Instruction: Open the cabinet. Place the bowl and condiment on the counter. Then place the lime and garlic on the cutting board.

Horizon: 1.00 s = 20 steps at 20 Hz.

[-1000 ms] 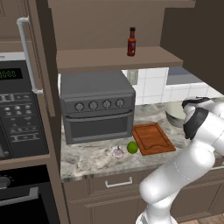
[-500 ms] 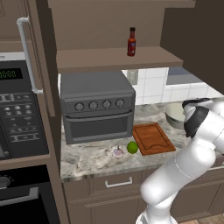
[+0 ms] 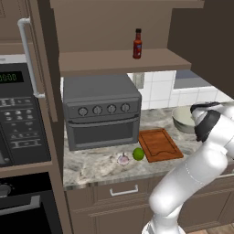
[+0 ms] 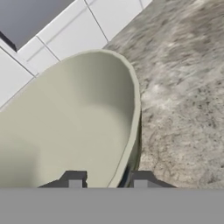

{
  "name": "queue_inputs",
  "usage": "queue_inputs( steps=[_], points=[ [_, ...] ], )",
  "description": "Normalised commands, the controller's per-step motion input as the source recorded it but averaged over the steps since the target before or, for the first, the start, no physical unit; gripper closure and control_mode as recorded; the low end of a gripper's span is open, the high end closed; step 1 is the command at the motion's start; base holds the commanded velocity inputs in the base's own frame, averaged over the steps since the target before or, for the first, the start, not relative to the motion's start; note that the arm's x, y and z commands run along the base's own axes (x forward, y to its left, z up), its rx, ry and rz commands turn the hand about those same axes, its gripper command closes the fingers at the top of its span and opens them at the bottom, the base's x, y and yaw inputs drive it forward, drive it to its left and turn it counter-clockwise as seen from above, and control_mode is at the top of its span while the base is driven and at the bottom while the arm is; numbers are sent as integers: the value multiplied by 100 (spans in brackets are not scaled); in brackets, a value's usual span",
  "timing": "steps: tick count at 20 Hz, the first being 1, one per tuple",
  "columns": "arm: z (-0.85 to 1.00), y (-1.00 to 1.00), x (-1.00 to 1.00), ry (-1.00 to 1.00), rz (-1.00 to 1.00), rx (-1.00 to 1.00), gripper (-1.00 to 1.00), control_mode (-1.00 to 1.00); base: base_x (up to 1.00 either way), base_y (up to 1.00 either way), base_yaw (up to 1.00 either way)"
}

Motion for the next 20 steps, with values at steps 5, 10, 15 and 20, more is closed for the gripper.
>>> queue_inputs(
  steps=[5, 10, 15, 20],
  points=[
    [0, 0, -1, -1, 0, -2, -100, -100, 0, 0, 0],
    [14, 1, -10, -2, 0, 0, -100, -100, 0, 0, 0],
    [43, 7, -26, -5, 0, 0, -100, -100, 0, 0, 0],
    [71, -2, -41, 0, 0, 0, -100, -100, 0, 0, 0]
  ],
)
